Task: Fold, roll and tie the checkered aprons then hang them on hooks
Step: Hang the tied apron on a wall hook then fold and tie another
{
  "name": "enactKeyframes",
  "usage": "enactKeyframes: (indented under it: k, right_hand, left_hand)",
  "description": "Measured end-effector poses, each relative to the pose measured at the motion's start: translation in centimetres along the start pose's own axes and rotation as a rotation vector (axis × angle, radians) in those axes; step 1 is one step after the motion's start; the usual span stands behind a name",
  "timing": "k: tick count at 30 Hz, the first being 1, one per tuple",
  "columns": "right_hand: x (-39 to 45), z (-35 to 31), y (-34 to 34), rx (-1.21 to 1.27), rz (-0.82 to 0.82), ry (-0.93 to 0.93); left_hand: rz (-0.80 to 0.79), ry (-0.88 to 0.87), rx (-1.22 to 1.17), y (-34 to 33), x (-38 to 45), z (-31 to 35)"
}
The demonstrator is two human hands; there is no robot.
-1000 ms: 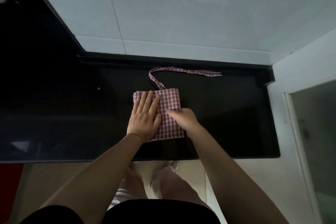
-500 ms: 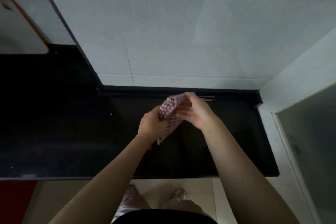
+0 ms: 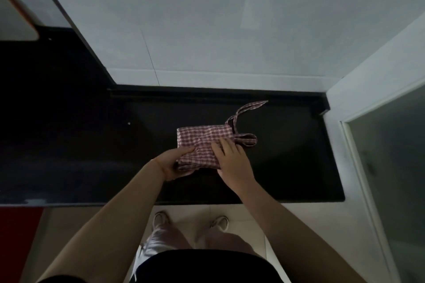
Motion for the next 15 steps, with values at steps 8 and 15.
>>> enactKeyframes:
  k: [8, 15]
  right_hand:
    - [2.1, -0.9, 1.2, 0.075, 0.032, 0.028]
    - [2.6, 1.4, 1.6, 0.238, -0.025, 0.022]
  left_hand:
    - [0.313, -1.209, 1.319, -3.7, -3.0, 1.2]
    - [0.27, -1.057, 1.329, -1.6, -0.1, -0.6]
Point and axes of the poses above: each hand's wrist, its own x-axis towards the middle knuckle, its own y-axis out of the back of the hand, z = x × y, the point moved 3 cm from there along x, towards the middle knuckle, and after that the axes turned 6 degrees about z, right-handed, at the moved point
